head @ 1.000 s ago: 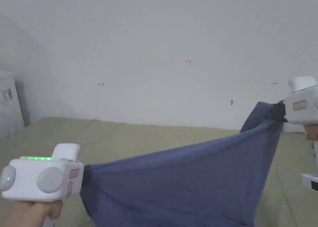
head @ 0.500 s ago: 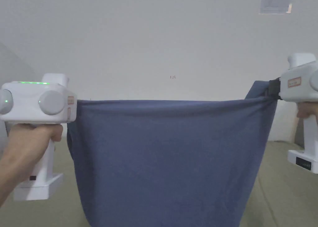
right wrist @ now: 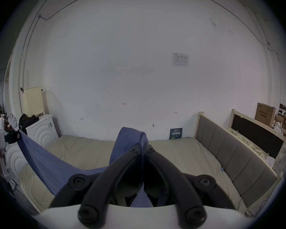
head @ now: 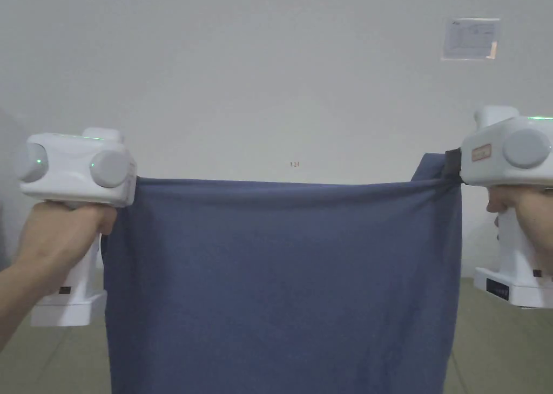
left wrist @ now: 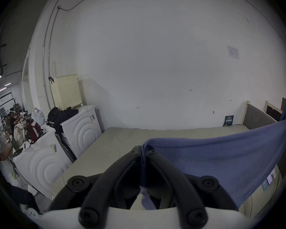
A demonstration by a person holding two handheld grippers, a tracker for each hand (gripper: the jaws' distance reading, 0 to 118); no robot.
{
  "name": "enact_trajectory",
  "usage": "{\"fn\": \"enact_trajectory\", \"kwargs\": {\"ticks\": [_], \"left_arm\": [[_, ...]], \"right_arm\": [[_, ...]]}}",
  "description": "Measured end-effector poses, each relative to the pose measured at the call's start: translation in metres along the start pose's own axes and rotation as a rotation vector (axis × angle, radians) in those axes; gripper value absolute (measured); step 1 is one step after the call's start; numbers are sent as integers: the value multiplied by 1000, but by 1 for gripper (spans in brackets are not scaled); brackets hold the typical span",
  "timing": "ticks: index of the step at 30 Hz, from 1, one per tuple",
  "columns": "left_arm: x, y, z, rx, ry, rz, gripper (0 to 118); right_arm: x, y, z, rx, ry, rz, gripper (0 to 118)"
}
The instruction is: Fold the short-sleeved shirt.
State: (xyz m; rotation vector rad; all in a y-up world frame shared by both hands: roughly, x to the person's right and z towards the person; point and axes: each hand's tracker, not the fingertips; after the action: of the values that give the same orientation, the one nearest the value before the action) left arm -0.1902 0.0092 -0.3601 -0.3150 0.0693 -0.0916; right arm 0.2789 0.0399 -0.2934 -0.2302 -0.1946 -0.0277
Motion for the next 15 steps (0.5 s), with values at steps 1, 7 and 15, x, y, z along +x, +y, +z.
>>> {"fn": "enact_trajectory", "kwargs": {"ticks": [1,7,15], "left_arm": [[2,4,-5,1,1,2,3],[19,31,-51,3,25,-33,3],[40,66,-132,19,70,-55,3]], "right_arm": [[-1,4,-6,4,-7,5,2],[-6,32,-58,20,-39,35,2],[-15,59,-136,26,-80,81,2]]}}
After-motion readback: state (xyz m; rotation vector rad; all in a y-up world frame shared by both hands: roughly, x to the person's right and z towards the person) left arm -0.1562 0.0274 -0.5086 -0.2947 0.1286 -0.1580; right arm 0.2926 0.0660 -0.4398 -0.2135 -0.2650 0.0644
